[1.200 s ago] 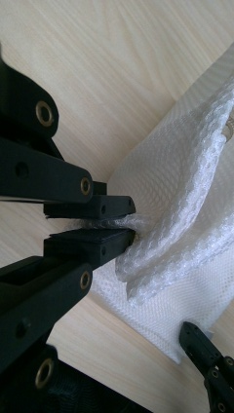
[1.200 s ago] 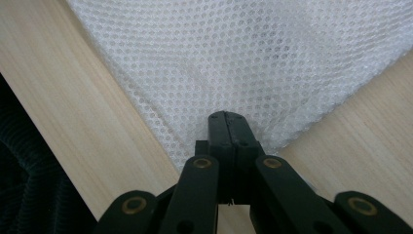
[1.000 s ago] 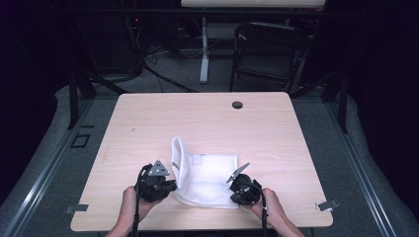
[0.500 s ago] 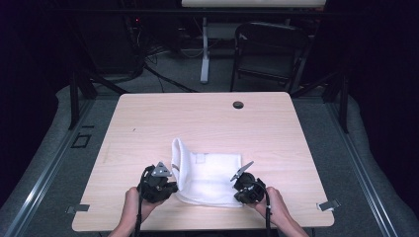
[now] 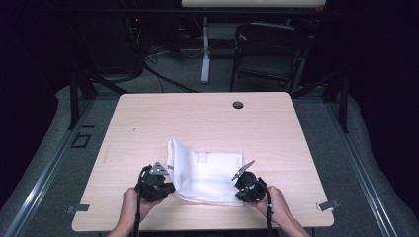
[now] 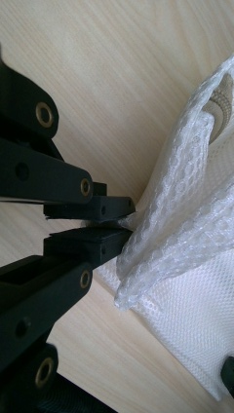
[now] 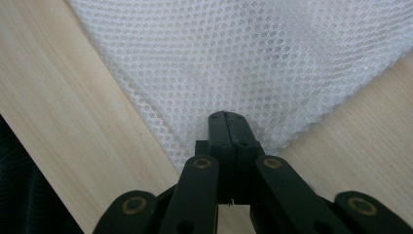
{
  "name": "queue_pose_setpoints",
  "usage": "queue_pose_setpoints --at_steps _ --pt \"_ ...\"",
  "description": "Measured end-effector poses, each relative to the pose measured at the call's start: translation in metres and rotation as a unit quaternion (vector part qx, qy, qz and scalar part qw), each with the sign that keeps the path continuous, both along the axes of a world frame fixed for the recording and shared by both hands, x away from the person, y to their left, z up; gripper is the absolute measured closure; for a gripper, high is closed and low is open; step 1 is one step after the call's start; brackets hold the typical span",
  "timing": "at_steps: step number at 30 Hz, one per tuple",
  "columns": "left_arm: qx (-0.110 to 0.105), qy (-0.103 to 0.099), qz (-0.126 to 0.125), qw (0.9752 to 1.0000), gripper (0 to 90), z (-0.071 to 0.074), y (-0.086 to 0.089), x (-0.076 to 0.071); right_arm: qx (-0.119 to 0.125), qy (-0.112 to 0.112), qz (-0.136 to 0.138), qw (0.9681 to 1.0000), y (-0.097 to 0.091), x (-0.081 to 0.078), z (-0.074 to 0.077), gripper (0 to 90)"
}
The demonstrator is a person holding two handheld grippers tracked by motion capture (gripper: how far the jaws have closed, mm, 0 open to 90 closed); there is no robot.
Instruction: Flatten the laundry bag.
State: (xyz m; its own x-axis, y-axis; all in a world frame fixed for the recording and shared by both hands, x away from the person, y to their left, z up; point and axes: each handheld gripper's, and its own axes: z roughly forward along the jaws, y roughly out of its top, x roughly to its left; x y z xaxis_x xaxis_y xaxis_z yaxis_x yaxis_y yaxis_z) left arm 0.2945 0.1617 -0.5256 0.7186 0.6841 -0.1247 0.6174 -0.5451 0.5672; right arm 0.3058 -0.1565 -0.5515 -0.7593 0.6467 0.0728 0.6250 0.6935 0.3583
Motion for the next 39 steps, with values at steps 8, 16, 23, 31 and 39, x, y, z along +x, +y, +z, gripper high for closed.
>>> queue_pose_setpoints --at_steps 8,16,23,31,39 --pt "0.0 0.025 -0.003 0.9997 83.5 -0.003 0.007 0.001 0.003 0.0 -0.007 1.0 -0.005 0.002 0.0 90.0" --pt "0.01 0.05 -0.002 0.9987 79.1 -0.007 0.012 -0.002 0.0 -0.003 -0.014 0.9999 -0.009 0.004 0.0 90.0" --pt "0.018 0.042 0.031 0.9985 42.1 0.001 0.025 -0.008 -0.003 -0.004 -0.012 0.9999 -0.011 0.006 0.0 90.0" --pt "-0.005 -0.004 0.076 0.9971 22.7 0.015 0.036 -0.014 0.0 -0.006 -0.02 0.9998 -0.016 0.009 0.0 90.0" --pt "-0.008 -0.02 0.084 0.9962 20.6 0.022 0.041 -0.015 0.002 -0.007 -0.028 0.9996 -0.018 0.011 0.0 90.0"
